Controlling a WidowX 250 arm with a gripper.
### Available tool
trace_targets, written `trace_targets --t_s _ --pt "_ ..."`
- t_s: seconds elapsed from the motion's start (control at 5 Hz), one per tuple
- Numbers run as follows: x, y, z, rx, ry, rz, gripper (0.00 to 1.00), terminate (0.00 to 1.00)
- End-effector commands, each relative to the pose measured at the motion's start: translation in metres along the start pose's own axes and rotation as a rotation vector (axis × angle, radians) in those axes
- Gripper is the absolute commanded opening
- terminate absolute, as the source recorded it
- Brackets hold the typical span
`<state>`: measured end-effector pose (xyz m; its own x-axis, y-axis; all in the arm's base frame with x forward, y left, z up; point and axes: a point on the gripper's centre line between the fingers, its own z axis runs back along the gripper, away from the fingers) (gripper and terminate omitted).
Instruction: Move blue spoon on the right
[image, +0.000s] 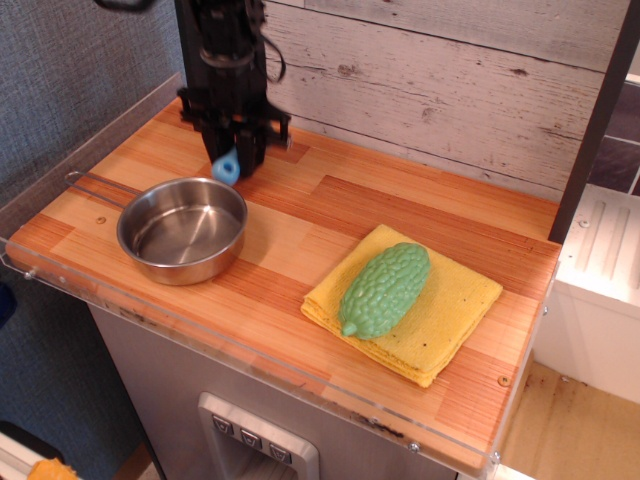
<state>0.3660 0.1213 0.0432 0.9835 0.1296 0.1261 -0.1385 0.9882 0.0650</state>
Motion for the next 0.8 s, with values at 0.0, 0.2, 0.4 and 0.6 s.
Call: trace_targets --t_s 0.0,0.2,0.4,0.6 --pt "0.009 -0.087 0.088 -0.119 -0.189 0.050 0.00 0.00" --pt "0.003 -0.136 0.079 -0.150 -0.132 0.053 0.00 0.00" --pt "-0.010 -0.186 0.071 -0.141 -0.096 0.052 0.00 0.00" --pt "-0.022 -0.236 0.056 -0.130 -0.046 0.029 0.00 0.00"
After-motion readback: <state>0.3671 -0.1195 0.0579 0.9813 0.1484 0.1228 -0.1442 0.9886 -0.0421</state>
